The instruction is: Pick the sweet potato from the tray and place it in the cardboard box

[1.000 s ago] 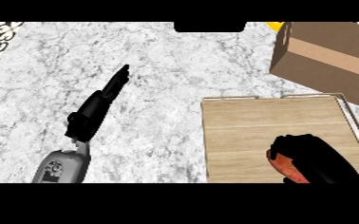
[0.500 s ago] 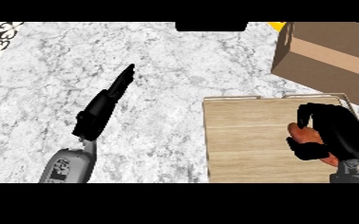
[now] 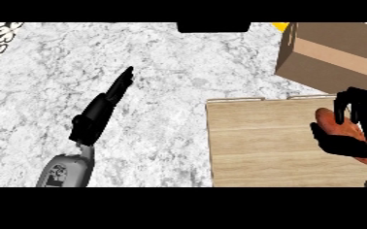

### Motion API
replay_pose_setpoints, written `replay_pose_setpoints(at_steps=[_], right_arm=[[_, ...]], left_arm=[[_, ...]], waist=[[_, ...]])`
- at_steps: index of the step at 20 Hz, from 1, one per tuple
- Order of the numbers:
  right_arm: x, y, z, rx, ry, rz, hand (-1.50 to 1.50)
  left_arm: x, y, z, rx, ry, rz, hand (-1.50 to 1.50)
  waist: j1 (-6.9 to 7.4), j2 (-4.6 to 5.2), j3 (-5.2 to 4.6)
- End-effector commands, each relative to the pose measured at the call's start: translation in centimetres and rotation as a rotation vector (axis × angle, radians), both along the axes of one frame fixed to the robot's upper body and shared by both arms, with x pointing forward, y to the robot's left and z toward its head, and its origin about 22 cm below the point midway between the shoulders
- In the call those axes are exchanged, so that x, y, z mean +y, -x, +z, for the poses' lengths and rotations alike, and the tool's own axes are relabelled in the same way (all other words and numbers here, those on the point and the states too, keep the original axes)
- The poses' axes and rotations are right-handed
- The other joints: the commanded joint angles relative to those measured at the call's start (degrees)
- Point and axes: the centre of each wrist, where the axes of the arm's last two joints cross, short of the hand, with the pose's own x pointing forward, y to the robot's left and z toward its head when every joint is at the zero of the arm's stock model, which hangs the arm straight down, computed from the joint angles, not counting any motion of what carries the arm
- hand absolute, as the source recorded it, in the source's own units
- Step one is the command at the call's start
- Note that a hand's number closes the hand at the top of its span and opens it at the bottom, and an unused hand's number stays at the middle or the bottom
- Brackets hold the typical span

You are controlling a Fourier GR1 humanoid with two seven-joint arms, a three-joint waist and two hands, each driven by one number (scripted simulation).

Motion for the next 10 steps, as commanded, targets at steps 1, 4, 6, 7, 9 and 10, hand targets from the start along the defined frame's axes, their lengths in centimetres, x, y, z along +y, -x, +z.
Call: replay_pose_setpoints(at_steps=[1,4,6,7,9,10], right_arm=[[1.6,3.4,3.4,-0.074,-0.067,0.047,1.50],[1.6,4.6,6.3,-0.175,-0.107,0.015,1.50],[2.8,4.1,9.0,-0.246,-0.130,-0.012,1.50],[1.3,4.5,8.8,-0.251,-0.143,-0.040,1.50],[0.8,3.9,9.5,-0.234,-0.202,-0.065,1.50],[-0.2,4.5,10.8,-0.239,-0.203,-0.066,1.50]], left_arm=[[0.4,1.0,-0.8,-0.003,0.009,-0.001,0.00],[-0.4,1.0,-1.0,-0.007,-0.002,0.005,0.00],[-0.1,-0.4,-0.1,-0.017,-0.003,0.003,0.00],[0.7,-0.4,-0.1,0.008,0.005,0.004,0.00],[0.0,0.0,0.3,0.003,-0.002,-0.016,0.00],[-0.7,-0.5,2.3,0.012,0.004,-0.011,0.00]], waist=[[-0.21,-0.12,-0.01],[-0.21,-0.08,-0.01],[0.06,0.02,-0.06],[-0.05,0.03,0.00],[0.15,0.03,0.01],[0.00,-0.07,0.02]])
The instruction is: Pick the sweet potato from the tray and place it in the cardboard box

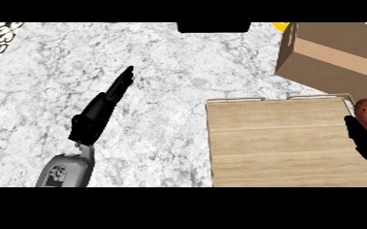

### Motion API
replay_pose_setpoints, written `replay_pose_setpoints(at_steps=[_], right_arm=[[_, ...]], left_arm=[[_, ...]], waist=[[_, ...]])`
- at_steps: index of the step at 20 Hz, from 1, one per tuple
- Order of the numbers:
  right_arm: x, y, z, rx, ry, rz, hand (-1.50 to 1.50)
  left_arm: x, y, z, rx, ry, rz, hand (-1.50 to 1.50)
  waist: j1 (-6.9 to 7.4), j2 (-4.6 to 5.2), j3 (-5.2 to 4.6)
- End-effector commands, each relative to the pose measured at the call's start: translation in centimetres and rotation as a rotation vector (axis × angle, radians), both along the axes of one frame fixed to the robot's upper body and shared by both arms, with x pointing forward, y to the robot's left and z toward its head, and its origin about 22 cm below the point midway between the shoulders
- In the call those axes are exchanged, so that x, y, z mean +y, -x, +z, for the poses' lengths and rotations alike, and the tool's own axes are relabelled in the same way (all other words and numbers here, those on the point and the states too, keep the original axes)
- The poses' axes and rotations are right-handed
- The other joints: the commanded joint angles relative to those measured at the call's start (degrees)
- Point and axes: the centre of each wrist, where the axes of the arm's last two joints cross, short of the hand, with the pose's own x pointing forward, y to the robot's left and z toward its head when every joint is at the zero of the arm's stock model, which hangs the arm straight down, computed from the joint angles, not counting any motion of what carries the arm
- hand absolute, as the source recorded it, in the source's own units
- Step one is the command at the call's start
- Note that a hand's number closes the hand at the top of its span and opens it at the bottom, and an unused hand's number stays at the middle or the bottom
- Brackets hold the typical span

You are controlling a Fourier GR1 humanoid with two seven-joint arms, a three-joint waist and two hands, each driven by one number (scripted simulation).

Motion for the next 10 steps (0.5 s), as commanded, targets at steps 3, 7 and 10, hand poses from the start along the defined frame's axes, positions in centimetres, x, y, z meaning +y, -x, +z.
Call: replay_pose_setpoints(at_steps=[3,7,10], right_arm=[[1.1,-2.6,2.5,-0.054,-0.043,-0.103,1.50],[-3.2,-4.4,5.3,-0.062,-0.075,-0.151,1.50],[-3.5,-5.1,6.6,-0.077,-0.073,-0.157,1.50]], left_arm=[[0.4,-2.5,0.1,-0.009,-0.002,0.017,0.00],[-0.7,0.4,-0.3,-0.019,0.011,-0.019,0.00],[-0.8,1.2,-1.6,-0.005,-0.009,-0.013,0.00]], waist=[[0.43,0.32,0.00],[0.69,0.17,0.03],[0.68,0.15,0.02]])
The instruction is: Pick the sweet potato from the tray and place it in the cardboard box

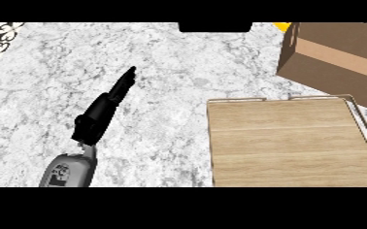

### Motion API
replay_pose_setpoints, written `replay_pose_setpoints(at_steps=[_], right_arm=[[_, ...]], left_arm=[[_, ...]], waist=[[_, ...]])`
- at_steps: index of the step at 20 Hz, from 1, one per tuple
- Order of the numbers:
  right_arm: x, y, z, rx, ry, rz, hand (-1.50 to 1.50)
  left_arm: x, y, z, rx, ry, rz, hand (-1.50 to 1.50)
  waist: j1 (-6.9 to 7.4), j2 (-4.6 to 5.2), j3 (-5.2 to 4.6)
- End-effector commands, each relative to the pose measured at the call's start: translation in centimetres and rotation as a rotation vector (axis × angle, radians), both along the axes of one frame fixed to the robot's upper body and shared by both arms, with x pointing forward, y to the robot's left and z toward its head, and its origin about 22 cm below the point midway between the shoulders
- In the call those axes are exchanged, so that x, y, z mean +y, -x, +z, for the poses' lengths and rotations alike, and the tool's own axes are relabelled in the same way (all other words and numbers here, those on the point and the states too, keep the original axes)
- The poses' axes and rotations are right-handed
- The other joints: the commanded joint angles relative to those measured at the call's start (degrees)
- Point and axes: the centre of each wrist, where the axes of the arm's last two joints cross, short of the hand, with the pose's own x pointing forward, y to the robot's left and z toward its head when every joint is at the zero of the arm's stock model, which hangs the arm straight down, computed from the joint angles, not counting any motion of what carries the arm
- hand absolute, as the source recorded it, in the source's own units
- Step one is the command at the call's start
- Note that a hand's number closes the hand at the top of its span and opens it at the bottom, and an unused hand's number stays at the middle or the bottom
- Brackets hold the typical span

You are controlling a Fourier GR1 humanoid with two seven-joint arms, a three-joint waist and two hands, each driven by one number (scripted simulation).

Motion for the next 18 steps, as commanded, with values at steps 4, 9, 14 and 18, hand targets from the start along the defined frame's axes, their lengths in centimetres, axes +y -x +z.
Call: replay_pose_setpoints(at_steps=[4,9,14,18], right_arm=[[-2.8,-4.3,1.1,-0.030,-0.070,-0.035,1.50],[-5.7,-6.6,0.5,-0.033,-0.095,-0.037,1.50],[-6.6,-9.1,-1.9,-0.021,-0.067,-0.090,1.50],[-8.5,-11.6,-0.8,0.008,-0.020,-0.125,1.50]], left_arm=[[1.0,0.7,-0.9,-0.012,-0.012,0.003,0.00],[-1.2,0.2,1.0,-0.009,-0.014,0.006,0.00],[0.4,0.0,0.2,0.000,-0.005,-0.001,0.00],[0.7,0.8,0.7,-0.019,-0.009,-0.009,0.00]], waist=[[0.25,0.09,0.00],[0.18,0.06,0.02],[0.32,0.13,0.02],[0.69,0.15,0.02]])
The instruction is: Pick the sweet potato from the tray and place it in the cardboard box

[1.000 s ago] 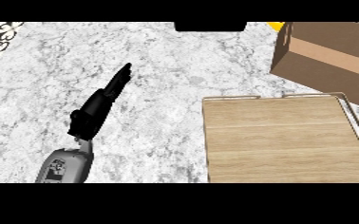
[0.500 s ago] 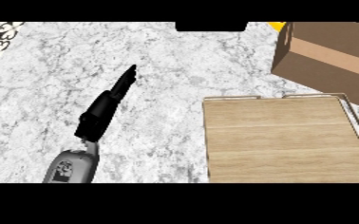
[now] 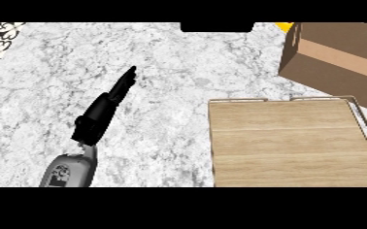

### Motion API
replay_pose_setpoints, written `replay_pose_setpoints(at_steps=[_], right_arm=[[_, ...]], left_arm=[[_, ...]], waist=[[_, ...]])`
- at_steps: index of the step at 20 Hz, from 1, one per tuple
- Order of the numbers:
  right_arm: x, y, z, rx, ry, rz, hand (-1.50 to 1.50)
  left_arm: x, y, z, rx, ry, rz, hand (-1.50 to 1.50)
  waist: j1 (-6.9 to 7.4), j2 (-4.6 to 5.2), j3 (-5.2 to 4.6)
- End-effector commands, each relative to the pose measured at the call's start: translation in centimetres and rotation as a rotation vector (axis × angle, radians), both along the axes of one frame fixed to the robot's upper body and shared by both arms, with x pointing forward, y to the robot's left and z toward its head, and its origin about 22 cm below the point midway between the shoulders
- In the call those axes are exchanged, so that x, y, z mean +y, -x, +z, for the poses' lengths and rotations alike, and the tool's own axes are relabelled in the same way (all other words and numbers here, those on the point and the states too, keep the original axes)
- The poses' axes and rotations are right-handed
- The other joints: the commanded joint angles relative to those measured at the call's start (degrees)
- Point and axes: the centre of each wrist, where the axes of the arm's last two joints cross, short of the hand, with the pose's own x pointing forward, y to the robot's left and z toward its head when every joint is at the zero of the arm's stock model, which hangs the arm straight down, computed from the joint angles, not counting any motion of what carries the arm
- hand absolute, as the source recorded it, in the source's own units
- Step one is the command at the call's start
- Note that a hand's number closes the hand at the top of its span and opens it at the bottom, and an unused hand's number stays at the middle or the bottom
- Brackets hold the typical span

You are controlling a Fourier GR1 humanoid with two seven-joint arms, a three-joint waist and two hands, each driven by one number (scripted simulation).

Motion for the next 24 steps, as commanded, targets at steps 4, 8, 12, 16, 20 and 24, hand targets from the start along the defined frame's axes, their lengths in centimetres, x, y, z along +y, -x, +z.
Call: replay_pose_setpoints(at_steps=[4,8,12,16,20,24], right_arm=[[-1.4,-4.4,-4.7,0.091,0.071,-0.025,1.50],[-3.2,-5.4,-7.4,0.121,0.076,-0.036,1.50],[-4.0,-6.4,-9.3,0.157,-0.051,-0.060,1.50],[-6.1,-6.0,-11.9,0.201,-0.245,-0.104,-1.50],[-4.2,-7.5,-13.6,0.197,-0.261,-0.045,-1.50],[-7.3,-6.2,-11.4,-0.028,-0.403,-0.009,-1.50]], left_arm=[[-0.2,-0.2,0.5,0.003,0.006,-0.002,0.00],[-2.0,0.2,0.1,-0.009,0.015,-0.028,0.00],[0.4,-0.7,0.5,-0.009,-0.002,-0.006,0.00],[-0.8,-0.4,0.8,-0.006,0.008,-0.005,0.00],[-0.7,-0.8,0.2,-0.010,0.008,-0.026,0.00],[-0.3,-0.7,1.1,-0.015,0.019,-0.038,0.00]], waist=[[0.59,0.23,0.03],[0.51,0.22,0.04],[0.54,0.25,0.05],[1.18,0.57,0.13],[1.15,0.53,0.09],[1.03,0.50,0.16]])
